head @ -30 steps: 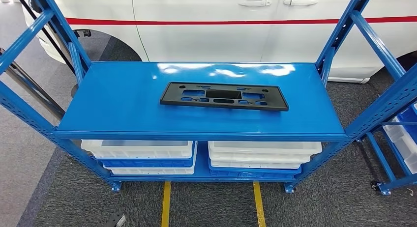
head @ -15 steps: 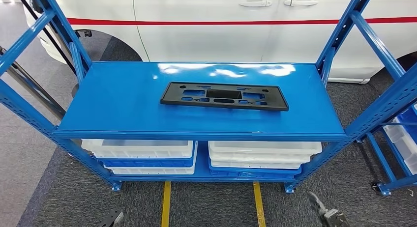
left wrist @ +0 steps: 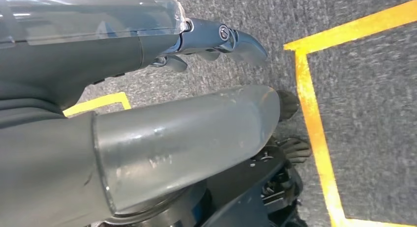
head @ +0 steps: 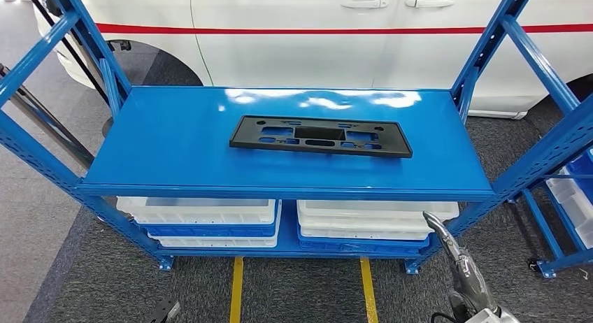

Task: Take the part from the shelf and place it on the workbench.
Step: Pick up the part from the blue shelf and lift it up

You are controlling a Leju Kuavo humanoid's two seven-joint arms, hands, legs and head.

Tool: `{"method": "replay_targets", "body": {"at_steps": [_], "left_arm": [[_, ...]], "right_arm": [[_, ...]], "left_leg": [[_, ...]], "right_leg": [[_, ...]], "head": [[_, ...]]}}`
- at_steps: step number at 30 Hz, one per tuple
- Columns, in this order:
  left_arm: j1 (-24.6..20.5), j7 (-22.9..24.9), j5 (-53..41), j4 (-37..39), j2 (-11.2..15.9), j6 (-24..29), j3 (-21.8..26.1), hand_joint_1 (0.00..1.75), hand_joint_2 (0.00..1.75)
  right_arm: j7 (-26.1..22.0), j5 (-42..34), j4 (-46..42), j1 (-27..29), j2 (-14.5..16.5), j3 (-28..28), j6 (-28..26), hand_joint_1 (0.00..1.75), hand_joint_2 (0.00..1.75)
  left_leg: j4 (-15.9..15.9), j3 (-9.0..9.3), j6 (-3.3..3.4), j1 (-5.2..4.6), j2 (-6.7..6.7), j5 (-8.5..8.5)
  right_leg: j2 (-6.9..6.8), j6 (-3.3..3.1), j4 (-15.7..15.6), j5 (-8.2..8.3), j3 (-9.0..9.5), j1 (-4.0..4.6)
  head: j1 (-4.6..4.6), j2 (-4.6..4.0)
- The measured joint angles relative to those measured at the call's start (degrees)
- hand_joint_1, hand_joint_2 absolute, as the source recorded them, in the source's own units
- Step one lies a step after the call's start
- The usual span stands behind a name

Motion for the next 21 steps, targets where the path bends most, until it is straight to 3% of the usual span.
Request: {"method": "replay_targets", "body": {"at_steps": [6,16,21], "left_arm": [[-1.5,1.3,-1.2,1.2,-2.3,0.4,0.0,0.00,0.00],[-4.0,5.3,-4.0,1.6,-6.5,2.1,0.5,0.00,0.00],[-4.2,6.1,-4.7,1.7,-7.5,2.1,1.2,0.00,0.00]], "right_arm": [[2.8,0.9,-1.4,-6.4,0.0,4.3,1.4,0.00,0.00],[13.6,12.6,16.5,-36.5,2.2,20.0,-2.4,0.00,0.00],[15.4,15.8,23.1,-44.6,4.0,25.2,-4.8,0.00,0.00]], "left_leg": [[0.0,-0.10,0.06,-0.01,0.06,0.08],[0.1,-0.57,0.12,-0.01,0.13,0.75],[0.1,-0.70,0.12,0.00,-0.12,0.84]], "right_leg": [[0.08,0.13,0.0,0.17,-0.03,-0.03],[0.15,0.30,0.0,0.79,-0.54,-0.06],[-0.12,0.30,0.0,0.81,-0.60,-0.04]], "head": [[0.00,-0.01],[0.00,-0.01],[0.00,-0.02]]}}
